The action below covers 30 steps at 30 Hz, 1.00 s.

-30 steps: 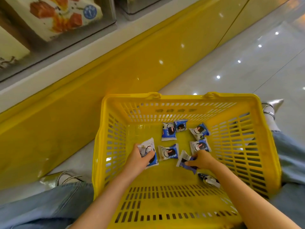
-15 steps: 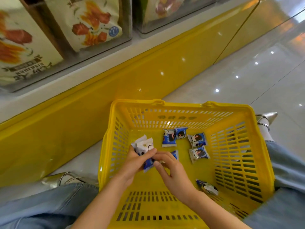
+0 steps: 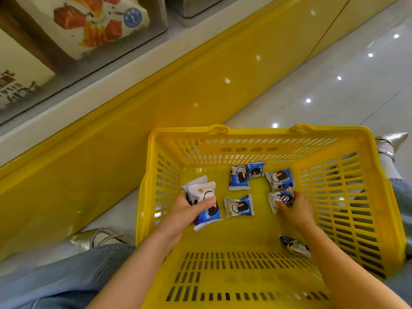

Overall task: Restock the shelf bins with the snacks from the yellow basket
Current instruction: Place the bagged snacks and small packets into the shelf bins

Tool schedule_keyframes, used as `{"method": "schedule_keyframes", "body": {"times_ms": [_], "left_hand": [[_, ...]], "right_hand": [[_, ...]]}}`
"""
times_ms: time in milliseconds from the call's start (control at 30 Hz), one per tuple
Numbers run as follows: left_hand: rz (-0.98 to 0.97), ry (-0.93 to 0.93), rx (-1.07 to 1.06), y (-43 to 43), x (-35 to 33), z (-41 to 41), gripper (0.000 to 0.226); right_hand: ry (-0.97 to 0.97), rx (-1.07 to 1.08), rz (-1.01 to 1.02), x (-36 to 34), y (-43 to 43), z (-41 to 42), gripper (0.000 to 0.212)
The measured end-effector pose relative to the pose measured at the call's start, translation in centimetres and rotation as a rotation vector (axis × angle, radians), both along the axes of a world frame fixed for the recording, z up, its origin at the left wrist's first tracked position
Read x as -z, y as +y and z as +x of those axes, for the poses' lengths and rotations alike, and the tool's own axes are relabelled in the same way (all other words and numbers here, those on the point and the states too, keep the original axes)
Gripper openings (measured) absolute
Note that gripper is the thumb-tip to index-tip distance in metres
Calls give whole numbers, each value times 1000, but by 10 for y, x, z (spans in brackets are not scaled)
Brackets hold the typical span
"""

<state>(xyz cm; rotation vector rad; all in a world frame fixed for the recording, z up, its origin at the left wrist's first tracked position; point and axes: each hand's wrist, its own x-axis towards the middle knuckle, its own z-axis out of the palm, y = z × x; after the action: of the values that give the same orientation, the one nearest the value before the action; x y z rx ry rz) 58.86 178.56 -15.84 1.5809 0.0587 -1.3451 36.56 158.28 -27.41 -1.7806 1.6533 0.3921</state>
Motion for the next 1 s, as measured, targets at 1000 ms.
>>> {"method": "schedule_keyframes", "body": {"times_ms": [1000], "left_hand": [[-160, -405, 147, 95, -133, 50, 48]], "right_hand": [[-679, -519, 218, -247, 102, 152, 30]]}}
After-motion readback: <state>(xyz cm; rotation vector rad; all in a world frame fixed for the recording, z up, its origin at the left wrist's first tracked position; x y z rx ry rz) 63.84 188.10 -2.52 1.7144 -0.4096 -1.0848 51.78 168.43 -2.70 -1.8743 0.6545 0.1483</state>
